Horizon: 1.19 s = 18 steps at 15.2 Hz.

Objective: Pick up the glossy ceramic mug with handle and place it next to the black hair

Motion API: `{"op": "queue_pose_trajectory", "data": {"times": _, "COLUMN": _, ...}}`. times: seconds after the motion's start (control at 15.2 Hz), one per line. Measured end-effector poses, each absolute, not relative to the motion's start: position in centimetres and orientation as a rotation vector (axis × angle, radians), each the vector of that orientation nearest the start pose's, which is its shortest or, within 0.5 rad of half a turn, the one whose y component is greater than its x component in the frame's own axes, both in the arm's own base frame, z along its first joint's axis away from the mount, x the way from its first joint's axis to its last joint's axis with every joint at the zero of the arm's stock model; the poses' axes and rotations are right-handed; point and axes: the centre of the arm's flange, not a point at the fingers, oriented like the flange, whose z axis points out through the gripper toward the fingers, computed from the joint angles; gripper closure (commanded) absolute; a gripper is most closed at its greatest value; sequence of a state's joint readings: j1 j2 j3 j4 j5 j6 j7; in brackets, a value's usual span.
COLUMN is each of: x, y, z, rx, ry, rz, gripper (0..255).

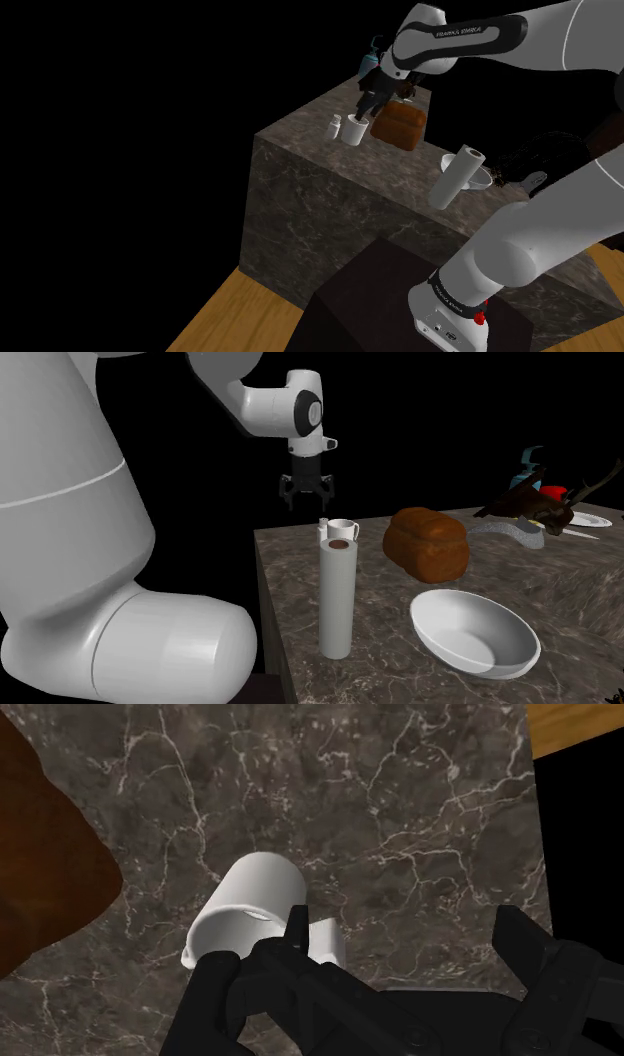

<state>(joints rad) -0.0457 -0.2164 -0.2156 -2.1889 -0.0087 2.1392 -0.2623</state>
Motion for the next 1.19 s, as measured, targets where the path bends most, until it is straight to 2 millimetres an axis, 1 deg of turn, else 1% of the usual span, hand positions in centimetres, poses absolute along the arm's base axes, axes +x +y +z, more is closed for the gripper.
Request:
{"op": "queue_pose_trajectory", "data": {"times": 0.13, "x": 50.1, "y": -14.9, "z": 47.7, "rx": -3.151, "ry": -0.023, "rz": -0.258, "gripper": 0}}
{"op": "queue_pose_trajectory", "data": {"times": 0.46, "x": 54.9, "y": -17.7, "z": 44.7, "rx": -3.189, "ry": -0.057, "rz": -0.251, "gripper": 0}}
{"op": "queue_pose_trajectory", "data": {"times": 0.59, "x": 55.7, "y": -18.3, "z": 43.6, "rx": -3.197, "ry": -0.063, "rz": -0.249, "gripper": 0}}
{"op": "queue_pose_trajectory", "data": {"times": 0.99, "x": 56.4, "y": -18.7, "z": 40.3, "rx": -3.199, "ry": -0.066, "rz": -0.248, "gripper": 0}}
{"op": "queue_pose_trajectory", "data": {"times": 1.19, "x": 56.6, "y": -18.7, "z": 39.7, "rx": -3.200, "ry": -0.066, "rz": -0.249, "gripper": 0}}
